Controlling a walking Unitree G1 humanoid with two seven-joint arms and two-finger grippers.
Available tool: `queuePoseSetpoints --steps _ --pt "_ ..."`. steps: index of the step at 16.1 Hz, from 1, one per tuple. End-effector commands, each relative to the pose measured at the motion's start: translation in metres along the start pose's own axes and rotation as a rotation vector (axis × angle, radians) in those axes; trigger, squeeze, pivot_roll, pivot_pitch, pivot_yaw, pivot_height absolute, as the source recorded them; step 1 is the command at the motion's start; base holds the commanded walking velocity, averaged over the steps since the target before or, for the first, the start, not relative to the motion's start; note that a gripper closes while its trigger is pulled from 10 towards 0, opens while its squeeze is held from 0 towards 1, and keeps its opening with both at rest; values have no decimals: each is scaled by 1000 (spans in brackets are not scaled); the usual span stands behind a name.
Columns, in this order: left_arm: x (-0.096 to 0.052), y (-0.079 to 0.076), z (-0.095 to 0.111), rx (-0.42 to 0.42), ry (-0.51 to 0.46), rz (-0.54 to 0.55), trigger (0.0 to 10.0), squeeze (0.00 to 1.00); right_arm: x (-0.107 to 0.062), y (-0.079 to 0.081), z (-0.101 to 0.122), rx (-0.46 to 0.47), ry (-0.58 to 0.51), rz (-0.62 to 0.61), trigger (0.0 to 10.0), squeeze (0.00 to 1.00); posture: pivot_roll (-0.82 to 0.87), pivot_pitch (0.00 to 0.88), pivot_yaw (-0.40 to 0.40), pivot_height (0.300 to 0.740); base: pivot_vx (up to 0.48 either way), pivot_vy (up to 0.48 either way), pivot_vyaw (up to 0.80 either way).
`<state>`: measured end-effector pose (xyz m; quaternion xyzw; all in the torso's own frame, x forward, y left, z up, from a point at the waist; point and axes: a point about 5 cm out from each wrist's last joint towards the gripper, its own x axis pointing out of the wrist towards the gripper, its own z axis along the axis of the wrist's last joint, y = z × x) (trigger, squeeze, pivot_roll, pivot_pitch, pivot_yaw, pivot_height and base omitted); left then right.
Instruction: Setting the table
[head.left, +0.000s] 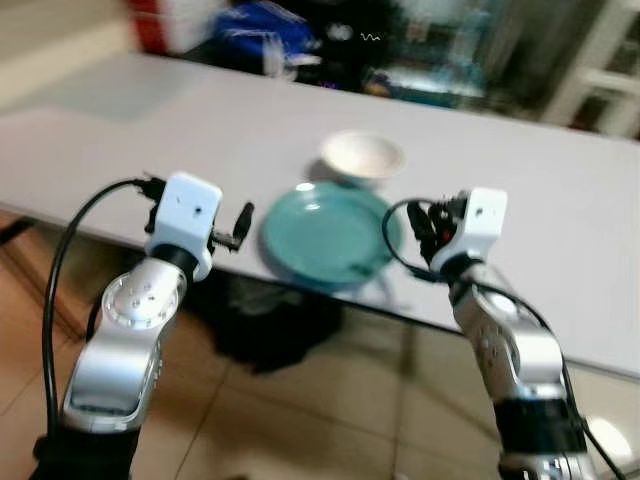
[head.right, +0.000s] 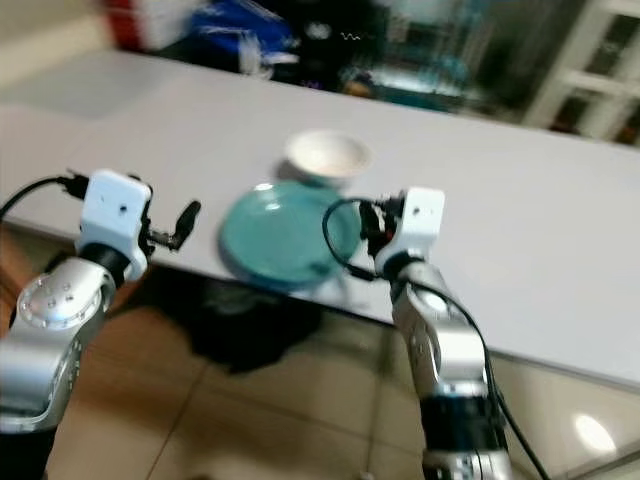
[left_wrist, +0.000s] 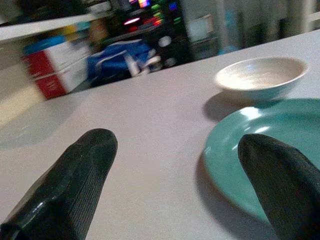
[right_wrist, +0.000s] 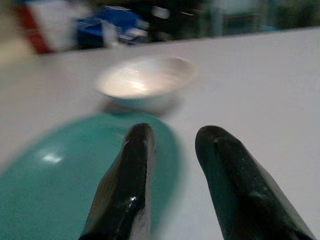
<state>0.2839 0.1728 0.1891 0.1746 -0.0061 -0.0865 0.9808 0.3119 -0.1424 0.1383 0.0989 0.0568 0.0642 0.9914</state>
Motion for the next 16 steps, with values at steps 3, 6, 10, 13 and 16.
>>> queuePoseSetpoints --steps 3,6,10,13,16 --pt "1 -2 1 20 -8 18 10000 0 -1 0 2 -22 -17 -21 10000 0 28 0 -62 740 0 480 -800" --pt "2 -2 2 19 -19 33 10000 0 1 3 7 -21 -18 -30 10000 0 30 0 -63 740 0 480 -800" --pt "-3 3 -1 3 -17 49 10000 0 4 18 12 -13 -34 41 10000 0 35 0 -68 740 0 480 0" --pt "-8 3 -3 16 -8 56 10000 0 4 22 8 -12 -9 83 10000 0 39 0 -73 740 0 480 0" --pt "-13 0 -8 57 10 35 10000 0 -2 24 -2 -24 31 134 10000 0 46 0 -77 740 0 480 533"
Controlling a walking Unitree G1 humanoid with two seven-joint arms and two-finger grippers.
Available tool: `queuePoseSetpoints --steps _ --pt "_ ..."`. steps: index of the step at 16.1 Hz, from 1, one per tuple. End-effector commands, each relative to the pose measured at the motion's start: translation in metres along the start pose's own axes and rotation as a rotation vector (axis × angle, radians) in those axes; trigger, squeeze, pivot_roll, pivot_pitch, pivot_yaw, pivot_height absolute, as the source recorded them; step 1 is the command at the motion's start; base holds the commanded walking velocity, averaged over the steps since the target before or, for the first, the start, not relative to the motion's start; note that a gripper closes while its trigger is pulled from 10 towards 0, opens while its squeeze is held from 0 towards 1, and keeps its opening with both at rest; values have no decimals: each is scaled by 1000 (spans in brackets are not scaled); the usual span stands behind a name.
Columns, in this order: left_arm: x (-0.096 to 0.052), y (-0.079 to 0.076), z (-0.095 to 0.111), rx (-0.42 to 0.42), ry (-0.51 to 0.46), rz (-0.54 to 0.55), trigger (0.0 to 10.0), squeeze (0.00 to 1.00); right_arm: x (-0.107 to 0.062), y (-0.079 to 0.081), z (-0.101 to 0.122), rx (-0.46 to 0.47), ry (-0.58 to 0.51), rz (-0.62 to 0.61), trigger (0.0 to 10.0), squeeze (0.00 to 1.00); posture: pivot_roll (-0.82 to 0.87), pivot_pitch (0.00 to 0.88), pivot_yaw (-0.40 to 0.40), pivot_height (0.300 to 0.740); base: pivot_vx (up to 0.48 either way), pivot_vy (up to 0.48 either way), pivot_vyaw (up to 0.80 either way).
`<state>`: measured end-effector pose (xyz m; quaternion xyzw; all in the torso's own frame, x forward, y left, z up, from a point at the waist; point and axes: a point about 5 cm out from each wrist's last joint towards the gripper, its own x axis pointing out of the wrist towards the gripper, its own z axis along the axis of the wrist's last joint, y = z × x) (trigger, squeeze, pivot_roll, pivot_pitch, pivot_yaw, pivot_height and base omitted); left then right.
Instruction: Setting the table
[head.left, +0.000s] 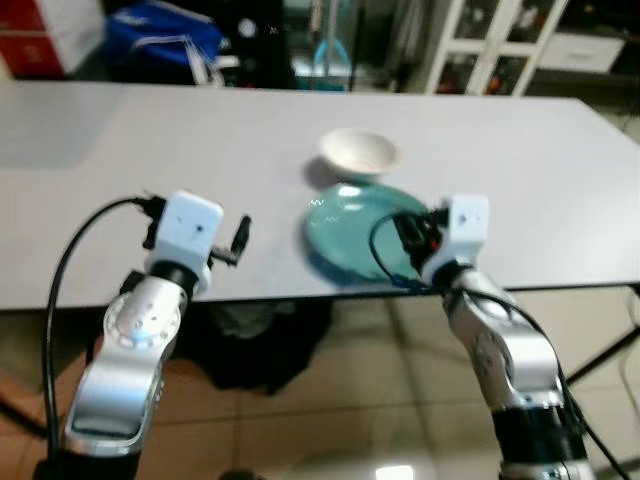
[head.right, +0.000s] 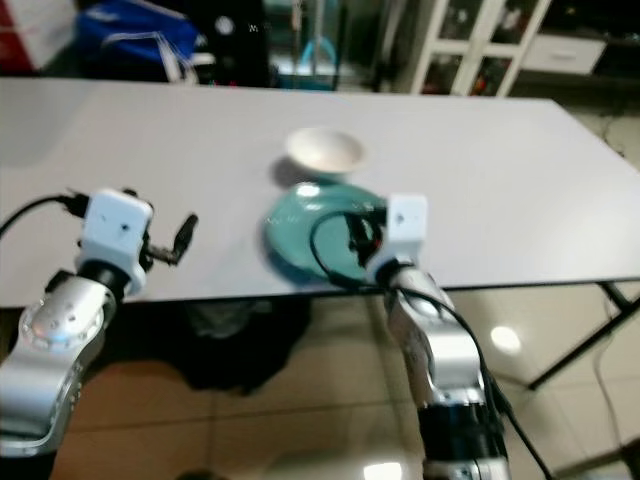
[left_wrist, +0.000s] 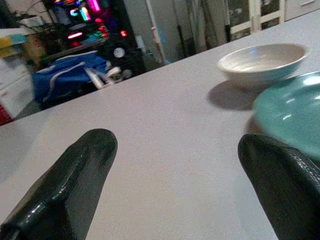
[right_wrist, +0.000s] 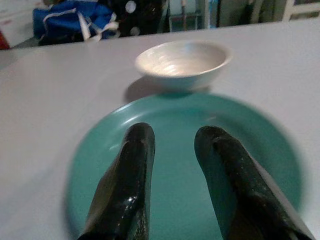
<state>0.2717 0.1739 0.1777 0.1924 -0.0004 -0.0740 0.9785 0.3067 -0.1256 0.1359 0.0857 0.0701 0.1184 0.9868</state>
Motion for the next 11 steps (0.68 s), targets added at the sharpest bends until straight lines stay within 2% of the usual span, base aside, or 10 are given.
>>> queuePoseSetpoints --steps 1,3,4,6,9,11 --pt "0 4 4 26 -11 8 10000 0 0 3 1 42 -3 6 10000 0 48 0 -53 740 0 480 0" --pt "2 3 6 20 -18 -13 10000 0 -2 0 -2 53 3 -11 10000 0 38 0 -27 740 0 480 0" --pt "5 1 5 21 -17 -47 10000 0 -5 0 -1 59 -14 -29 10000 0 24 0 15 740 0 480 0" --pt "10 -3 5 -24 -19 -62 10000 0 -9 1 -1 50 -23 -38 10000 0 13 0 44 740 0 480 0" --pt "12 -5 3 -44 -14 -64 10000 0 -10 -2 -1 47 -31 -72 10000 0 15 0 44 740 0 480 0" --pt "12 -1 1 -63 -4 -36 10000 0 -8 -6 -2 65 -19 -97 10000 0 23 0 25 740 0 480 0"
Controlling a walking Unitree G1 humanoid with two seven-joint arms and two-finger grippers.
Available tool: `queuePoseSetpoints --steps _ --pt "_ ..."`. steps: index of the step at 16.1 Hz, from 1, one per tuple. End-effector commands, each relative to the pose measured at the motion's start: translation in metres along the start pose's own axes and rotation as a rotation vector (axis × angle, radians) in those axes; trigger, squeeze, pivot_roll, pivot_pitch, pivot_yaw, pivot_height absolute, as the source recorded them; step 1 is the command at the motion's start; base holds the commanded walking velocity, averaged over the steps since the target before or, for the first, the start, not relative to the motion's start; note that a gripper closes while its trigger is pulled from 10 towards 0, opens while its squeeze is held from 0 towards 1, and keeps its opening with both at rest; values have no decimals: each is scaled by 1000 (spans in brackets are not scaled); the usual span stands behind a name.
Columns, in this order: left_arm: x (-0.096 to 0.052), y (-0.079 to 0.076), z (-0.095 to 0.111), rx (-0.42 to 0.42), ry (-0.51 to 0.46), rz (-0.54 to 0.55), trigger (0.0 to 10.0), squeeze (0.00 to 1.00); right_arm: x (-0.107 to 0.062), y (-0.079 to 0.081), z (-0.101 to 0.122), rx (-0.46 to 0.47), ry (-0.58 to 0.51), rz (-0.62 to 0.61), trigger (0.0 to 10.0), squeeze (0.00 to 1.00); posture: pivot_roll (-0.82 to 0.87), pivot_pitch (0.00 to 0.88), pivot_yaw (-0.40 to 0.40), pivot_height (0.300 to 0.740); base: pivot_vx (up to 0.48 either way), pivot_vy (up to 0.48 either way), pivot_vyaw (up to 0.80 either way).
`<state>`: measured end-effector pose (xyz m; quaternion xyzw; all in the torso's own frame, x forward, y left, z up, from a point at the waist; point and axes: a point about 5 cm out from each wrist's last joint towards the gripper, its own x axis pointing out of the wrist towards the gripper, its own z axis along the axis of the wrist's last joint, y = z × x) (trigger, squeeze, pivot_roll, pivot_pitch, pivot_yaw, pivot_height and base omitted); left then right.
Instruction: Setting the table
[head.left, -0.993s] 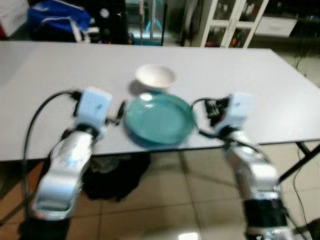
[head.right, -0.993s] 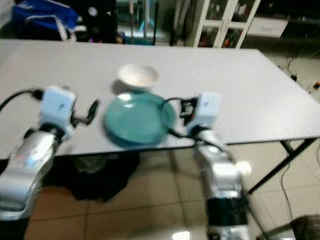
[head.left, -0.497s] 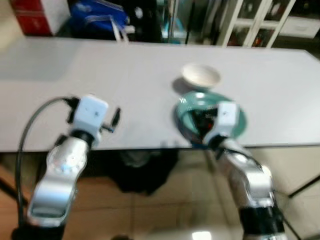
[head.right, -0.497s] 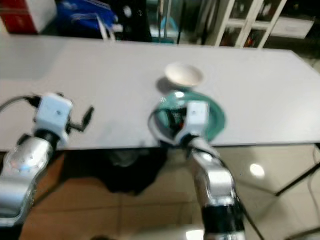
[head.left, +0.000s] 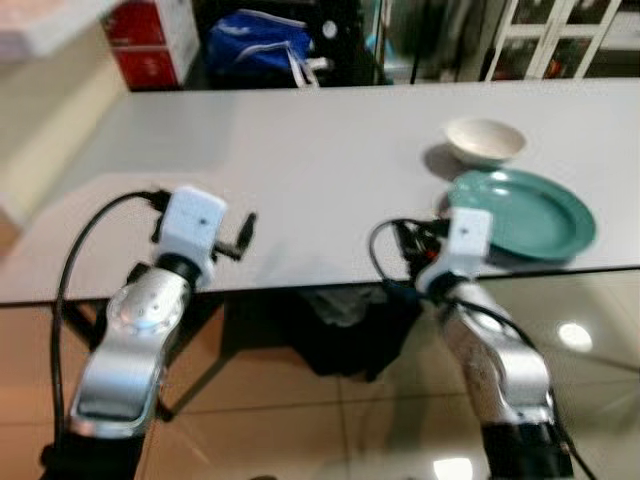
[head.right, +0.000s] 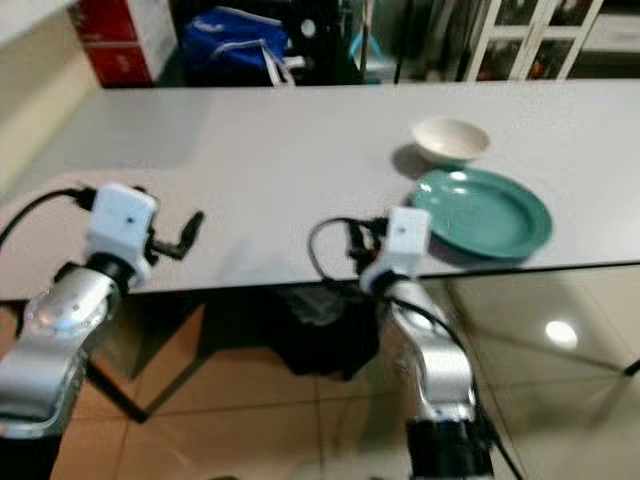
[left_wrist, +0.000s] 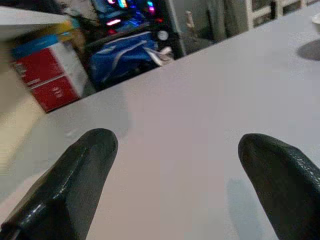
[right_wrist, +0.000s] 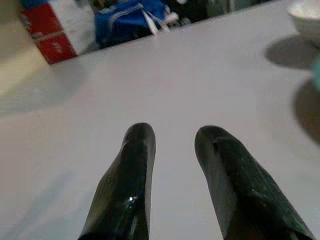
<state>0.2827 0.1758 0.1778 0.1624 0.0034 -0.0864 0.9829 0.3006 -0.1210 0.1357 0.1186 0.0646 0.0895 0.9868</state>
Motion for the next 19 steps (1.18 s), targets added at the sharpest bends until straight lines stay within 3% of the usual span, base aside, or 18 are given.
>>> queuePoseSetpoints --steps 1,2,12,13,14,15,19 --pt "0 -2 -1 -41 10 -5 10000 16 -1 -11 0 -1 10 -35 10000 1000 25 0 14 740 0 480 0" --pt "-3 1 -2 -75 16 8 10000 988 0 -8 1 -11 8 -20 10000 1000 25 0 11 740 0 480 0" --pt "-2 6 -3 -28 22 49 10000 1000 8 -3 8 -56 1 4 10000 1000 26 0 -18 740 0 480 0" --pt "-1 7 -3 -10 19 52 10000 455 8 -3 8 -68 3 5 10000 1000 26 0 -18 740 0 480 0" --pt "0 6 -2 -2 14 56 10000 0 8 -4 8 -70 3 1 10000 176 24 0 -26 740 0 480 0" --pt "0 5 -1 3 10 58 10000 0 9 -8 9 -56 2 -23 10000 0 29 0 -34 740 0 480 0" --pt "-2 7 -1 28 8 69 10000 0 12 -11 9 -54 1 -48 10000 0 39 0 -44 740 0 480 0"
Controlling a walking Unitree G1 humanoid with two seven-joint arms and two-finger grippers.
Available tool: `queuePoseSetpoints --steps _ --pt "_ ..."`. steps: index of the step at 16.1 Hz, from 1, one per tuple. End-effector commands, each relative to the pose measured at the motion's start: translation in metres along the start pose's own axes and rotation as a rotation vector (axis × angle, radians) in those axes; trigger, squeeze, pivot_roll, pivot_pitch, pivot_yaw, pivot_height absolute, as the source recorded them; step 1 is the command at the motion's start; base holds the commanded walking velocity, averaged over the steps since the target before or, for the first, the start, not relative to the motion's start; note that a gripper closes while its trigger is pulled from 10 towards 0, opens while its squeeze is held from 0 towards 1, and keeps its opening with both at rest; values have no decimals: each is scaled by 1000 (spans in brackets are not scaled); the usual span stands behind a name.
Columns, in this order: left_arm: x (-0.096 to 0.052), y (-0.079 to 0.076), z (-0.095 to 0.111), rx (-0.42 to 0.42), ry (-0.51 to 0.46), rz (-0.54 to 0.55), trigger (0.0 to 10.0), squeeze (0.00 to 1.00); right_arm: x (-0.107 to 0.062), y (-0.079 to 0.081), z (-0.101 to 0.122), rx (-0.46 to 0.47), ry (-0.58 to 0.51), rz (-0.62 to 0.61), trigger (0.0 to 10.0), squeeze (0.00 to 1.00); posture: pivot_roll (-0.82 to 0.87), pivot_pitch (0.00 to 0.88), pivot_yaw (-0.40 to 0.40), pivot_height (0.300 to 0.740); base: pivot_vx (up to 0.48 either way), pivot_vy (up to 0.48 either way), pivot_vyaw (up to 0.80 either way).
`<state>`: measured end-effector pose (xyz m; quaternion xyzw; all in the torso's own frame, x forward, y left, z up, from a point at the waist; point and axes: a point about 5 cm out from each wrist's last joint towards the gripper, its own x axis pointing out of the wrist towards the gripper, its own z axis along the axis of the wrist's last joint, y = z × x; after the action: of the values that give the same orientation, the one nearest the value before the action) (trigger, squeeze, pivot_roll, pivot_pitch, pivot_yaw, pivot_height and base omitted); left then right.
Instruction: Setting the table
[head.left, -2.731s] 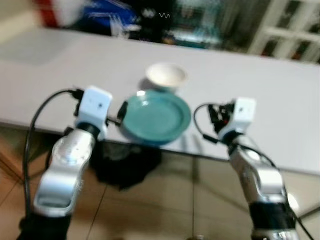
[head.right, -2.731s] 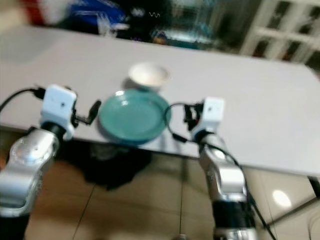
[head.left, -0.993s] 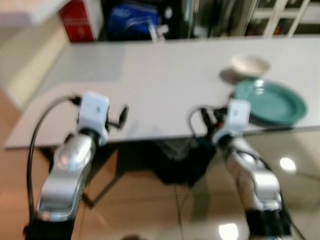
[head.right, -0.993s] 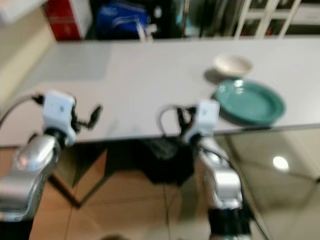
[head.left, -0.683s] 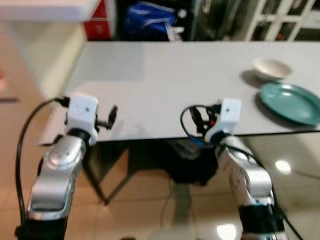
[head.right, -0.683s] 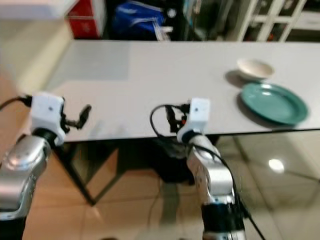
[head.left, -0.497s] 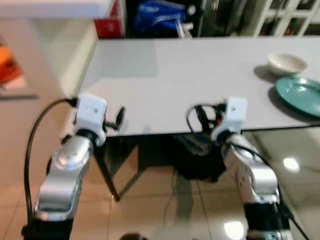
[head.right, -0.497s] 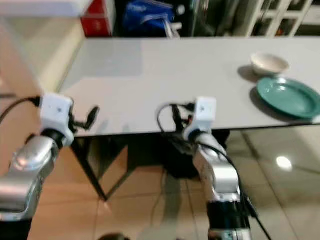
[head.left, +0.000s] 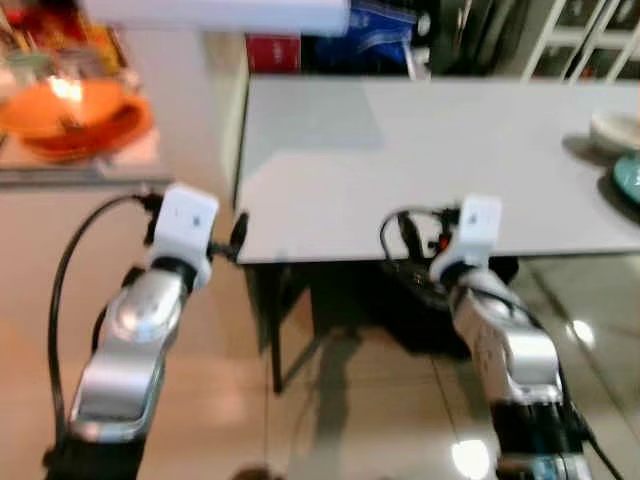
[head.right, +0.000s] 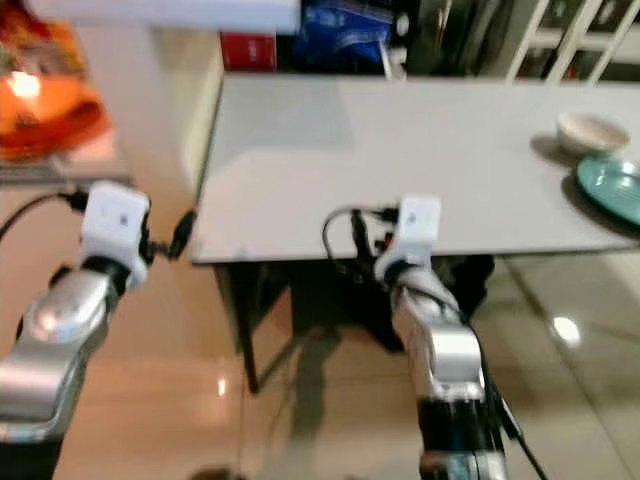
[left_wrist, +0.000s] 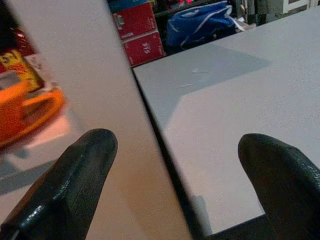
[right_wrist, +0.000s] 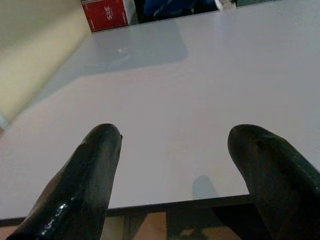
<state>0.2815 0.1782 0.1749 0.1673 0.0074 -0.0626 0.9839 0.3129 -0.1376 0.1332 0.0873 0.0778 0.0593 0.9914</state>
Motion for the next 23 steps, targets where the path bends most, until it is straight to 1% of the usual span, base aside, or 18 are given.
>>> queuePoseSetpoints --steps 1,2,5,9,12,14,17,18,19,20,21,22,23 --pt "-1 8 2 23 -9 28 10000 0 3 10 7 -2 -25 27 10000 0 41 0 -46 740 0 480 0" --pt "-2 9 2 24 -10 32 10000 0 3 12 7 -5 -25 31 10000 0 40 0 -45 740 0 480 0" --pt "-1 6 4 29 -19 32 10000 0 4 13 8 -5 -31 37 10000 0 39 0 -44 740 0 480 0" --pt "0 6 12 32 -57 27 10000 0 5 16 12 -8 -44 54 10000 0 45 0 -51 740 0 480 0" --pt "-2 6 11 30 -56 30 10000 0 6 18 16 -17 -59 64 10000 0 46 0 -55 740 0 480 0" --pt "-2 6 12 19 -60 33 10000 0 6 21 23 -36 -83 77 10000 0 45 0 -55 740 0 480 0" --pt "-1 8 14 -9 -69 39 10000 0 6 26 30 -35 -105 97 10000 0 44 0 -57 740 0 480 0" --pt "-1 7 15 -48 -70 42 10000 0 6 27 30 -36 -103 104 10000 0 45 0 -58 740 0 371 0" --pt "-2 6 16 -69 -69 39 10000 0 6 28 30 -38 -99 111 10000 0 45 0 -60 740 0 0 0" --pt "-3 6 18 -65 -82 39 10000 0 6 30 29 -40 -95 126 10000 0 46 0 -61 740 0 0 0" --pt "-3 7 20 -35 -86 45 10000 0 5 31 29 -40 -93 138 10000 0 48 0 -64 740 0 0 0" --pt "-3 8 19 -24 -73 53 10000 0 5 33 29 -40 -93 151 10000 0 48 0 -64 740 0 0 0" --pt "-3 10 21 -39 -88 57 10000 0 5 36 30 -55 -100 171 10000 0 51 0 -67 740 259 0 0"
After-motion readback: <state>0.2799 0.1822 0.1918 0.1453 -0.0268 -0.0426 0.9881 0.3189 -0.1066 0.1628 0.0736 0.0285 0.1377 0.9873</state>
